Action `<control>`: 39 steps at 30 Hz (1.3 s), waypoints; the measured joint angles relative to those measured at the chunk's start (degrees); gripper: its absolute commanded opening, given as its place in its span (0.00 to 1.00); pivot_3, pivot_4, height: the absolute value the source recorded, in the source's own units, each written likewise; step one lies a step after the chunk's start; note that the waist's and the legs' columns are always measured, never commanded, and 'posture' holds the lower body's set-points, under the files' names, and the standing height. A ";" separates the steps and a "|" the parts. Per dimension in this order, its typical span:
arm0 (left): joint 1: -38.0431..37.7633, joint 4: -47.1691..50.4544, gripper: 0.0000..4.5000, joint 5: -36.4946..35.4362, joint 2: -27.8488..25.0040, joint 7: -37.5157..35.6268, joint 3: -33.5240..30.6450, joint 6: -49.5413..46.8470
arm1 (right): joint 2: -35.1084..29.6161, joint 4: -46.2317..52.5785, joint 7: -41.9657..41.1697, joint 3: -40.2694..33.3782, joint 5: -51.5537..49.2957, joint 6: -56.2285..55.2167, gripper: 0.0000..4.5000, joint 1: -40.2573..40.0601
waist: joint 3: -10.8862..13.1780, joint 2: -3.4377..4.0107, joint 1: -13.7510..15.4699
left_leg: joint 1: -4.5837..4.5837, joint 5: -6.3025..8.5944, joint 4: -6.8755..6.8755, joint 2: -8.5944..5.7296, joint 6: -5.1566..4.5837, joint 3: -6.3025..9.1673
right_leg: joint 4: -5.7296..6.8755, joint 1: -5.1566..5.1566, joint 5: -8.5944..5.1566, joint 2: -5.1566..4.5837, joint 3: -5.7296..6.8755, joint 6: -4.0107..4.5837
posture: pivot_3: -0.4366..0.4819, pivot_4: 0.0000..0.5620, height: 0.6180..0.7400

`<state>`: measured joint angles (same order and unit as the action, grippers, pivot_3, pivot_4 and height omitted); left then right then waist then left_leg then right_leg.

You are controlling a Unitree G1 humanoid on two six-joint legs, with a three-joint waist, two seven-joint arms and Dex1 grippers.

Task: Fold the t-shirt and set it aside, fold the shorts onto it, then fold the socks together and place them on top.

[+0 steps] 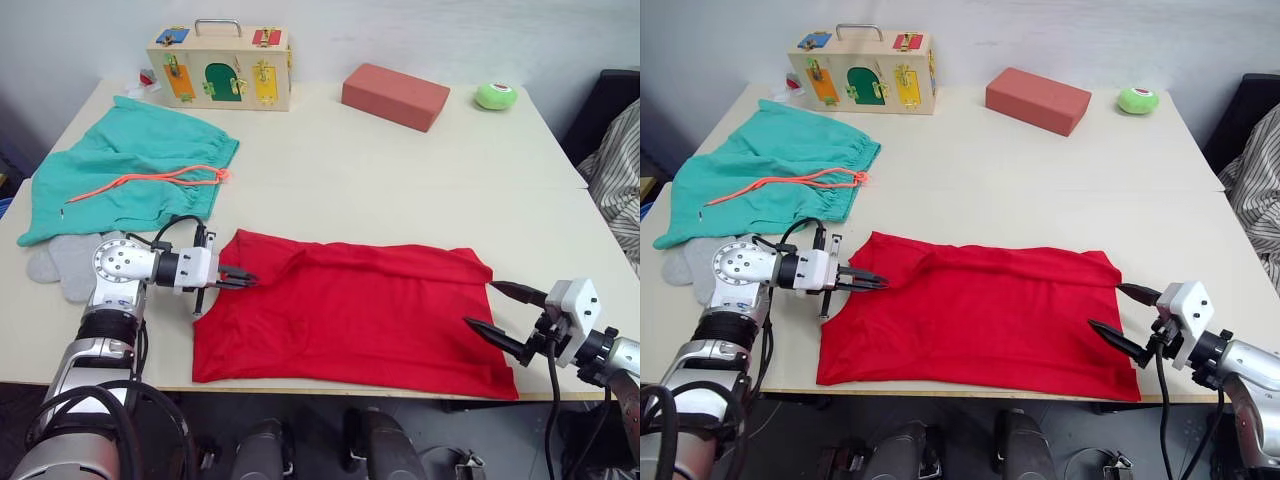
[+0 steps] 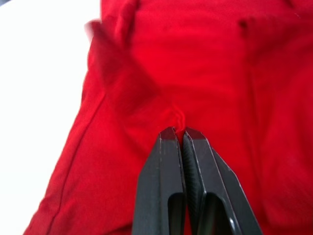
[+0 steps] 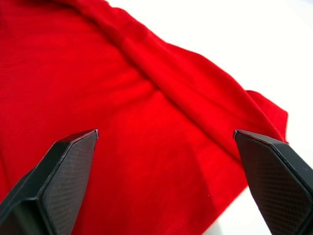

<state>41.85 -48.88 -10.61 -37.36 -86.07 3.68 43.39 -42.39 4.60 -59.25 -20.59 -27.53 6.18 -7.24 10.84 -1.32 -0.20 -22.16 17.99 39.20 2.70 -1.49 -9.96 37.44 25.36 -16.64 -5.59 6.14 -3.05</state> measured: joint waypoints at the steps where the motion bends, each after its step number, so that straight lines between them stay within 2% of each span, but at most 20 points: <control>1: 0.00 0.69 0.01 -0.39 0.00 0.00 0.41 0.27 | 0.00 -0.24 -0.09 0.00 0.07 -0.02 1.00 0.01 | 0.00 0.00 0.14 | -0.01 0.01 0.00 -0.02 -0.01 0.02 | -0.01 -0.01 0.00 0.01 0.00 0.00 | 0.48 0.27 1.00; 6: -0.01 0.77 0.01 -0.19 -0.82 0.07 1.54 -2.50 | 0.00 -0.97 -0.20 0.51 1.16 -0.82 1.00 1.00 | 0.00 0.00 0.00 | 0.00 0.02 0.00 0.01 -0.03 0.01 | -0.01 -0.01 0.00 0.03 0.02 0.00 | 0.48 0.27 1.00; 10: -0.57 3.20 0.22 -0.82 -1.59 0.09 1.70 -11.43 | 0.00 -1.97 -0.64 0.91 1.55 -1.12 1.00 2.02 | 0.00 0.00 -0.19 | 0.00 0.01 0.00 0.04 -0.02 0.00 | 0.00 0.00 0.00 0.09 0.02 0.00 | 0.48 0.27 1.00; 11: -0.98 4.37 0.29 -1.22 -1.75 0.10 1.67 -13.86 | 0.00 -2.08 -1.06 1.34 1.51 -1.06 0.96 2.41 | 0.00 0.00 -0.17 | 0.00 0.01 0.00 0.04 -0.02 0.00 | 0.00 0.00 0.00 0.09 0.02 0.00 | 0.48 0.27 1.00; 14: -2.93 9.37 0.47 -3.47 -3.01 0.07 1.33 -22.28 | -0.02 -2.04 -2.30 2.14 0.83 -0.42 0.81 3.25 | 0.00 0.00 -0.16 | 0.00 0.01 0.00 0.04 -0.02 0.00 | 0.00 0.00 0.00 0.08 -0.03 0.00 | 0.48 0.27 1.00; 16: -5.24 14.95 0.61 -6.63 -6.69 0.02 1.31 -33.30 | -0.37 -1.27 -3.37 2.35 -0.46 1.17 0.64 4.06 | 0.00 0.00 -0.45 | -0.01 0.01 0.01 0.10 -0.01 0.03 | 0.01 0.00 0.00 0.05 -0.15 0.01 | 0.48 0.27 1.00; 19: -7.77 23.40 0.61 -12.73 -13.35 0.02 -0.46 -50.71 | -1.18 1.99 -3.92 2.89 -2.90 5.19 0.42 5.67 | 0.00 0.00 -0.84 | -0.01 0.00 0.01 0.12 0.02 0.07 | 0.02 0.00 -0.03 0.04 -0.24 0.05 | 0.48 0.27 1.00; 21: -8.52 27.61 0.61 -16.09 -15.38 0.08 -2.44 -58.13 | -1.17 4.73 -3.59 3.95 -4.46 7.59 0.25 7.62 | 0.00 0.01 -1.11 | 0.00 0.00 0.01 0.11 0.02 0.08 | 0.03 0.00 -0.03 0.01 -0.29 0.05 | 0.48 0.27 1.00; 24: -8.76 32.51 0.61 -21.19 -14.01 1.80 -5.89 -67.05 | -0.13 8.93 -1.50 6.71 -6.04 11.68 0.03 11.18 | -0.01 -0.01 -1.14 | -0.02 -0.01 0.02 0.09 0.03 0.14 | 0.04 -0.04 -0.04 0.01 -0.27 0.06 | 0.48 0.27 1.00; 25: -8.73 33.97 0.55 -22.69 -12.27 3.66 -6.88 -69.25 | 0.70 10.33 -0.38 8.45 -6.17 12.92 0.00 12.44 | -0.01 0.00 -1.02 | -0.02 -0.01 0.02 0.07 0.03 0.16 | 0.03 -0.05 -0.04 0.00 -0.28 0.06 | 0.48 0.27 1.00; 27: -8.66 35.22 0.48 -22.53 -9.16 7.43 -7.48 -69.06 | 3.48 11.03 2.54 11.47 -4.85 13.65 0.00 14.62 | -0.05 -0.07 -0.99 | -0.01 -0.01 0.03 0.08 0.04 0.16 | 0.02 -0.07 -0.03 -0.01 -0.27 0.06 | 0.48 0.27 1.00; 29: -8.44 34.86 0.35 -17.57 -2.09 15.26 -7.03 -62.99 | 11.40 9.62 10.61 16.76 1.41 12.95 0.00 20.14 | -0.10 -0.12 -1.10 | 0.06 -0.05 0.08 0.02 0.10 0.15 | 0.06 -0.13 -0.03 -0.04 -0.28 0.06 | 0.48 0.27 1.00; 31: -8.43 34.51 0.20 -13.27 5.62 22.32 -3.73 -58.75 | 17.70 7.36 16.82 23.78 7.83 11.03 0.00 24.67 | -0.09 -0.13 -1.27 | -0.09 -0.05 0.12 0.00 0.11 0.11 | 0.20 0.03 -0.03 -0.04 -0.30 0.06 | 0.48 0.27 1.00; 34: -8.77 34.16 0.01 -8.42 10.35 30.88 -2.20 -57.36 | 22.53 3.26 23.36 27.57 14.49 9.12 0.00 27.28 | -0.11 -0.16 -1.28 | -0.17 -0.03 0.06 0.08 0.16 0.13 | 0.30 0.05 -0.03 0.03 -0.26 0.06 | 0.48 0.27 1.00; 39: -10.64 32.07 0.01 -1.01 15.20 43.10 -1.46 -52.20 | 26.59 -9.29 30.95 29.30 21.96 2.90 0.00 29.54 | -0.12 -0.17 -1.35 | -0.13 -0.03 0.01 0.05 0.15 0.09 | 0.24 0.03 -0.03 0.01 -0.26 0.06 | 0.48 0.27 1.00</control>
<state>31.20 -16.81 -11.62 -22.17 -42.97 2.22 -8.81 -15.80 -4.69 -28.31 8.71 -5.57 9.08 22.30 10.72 -1.49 -1.54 -22.28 17.96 39.21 2.76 -1.34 -9.87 37.68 25.39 -16.67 -5.57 5.88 -2.99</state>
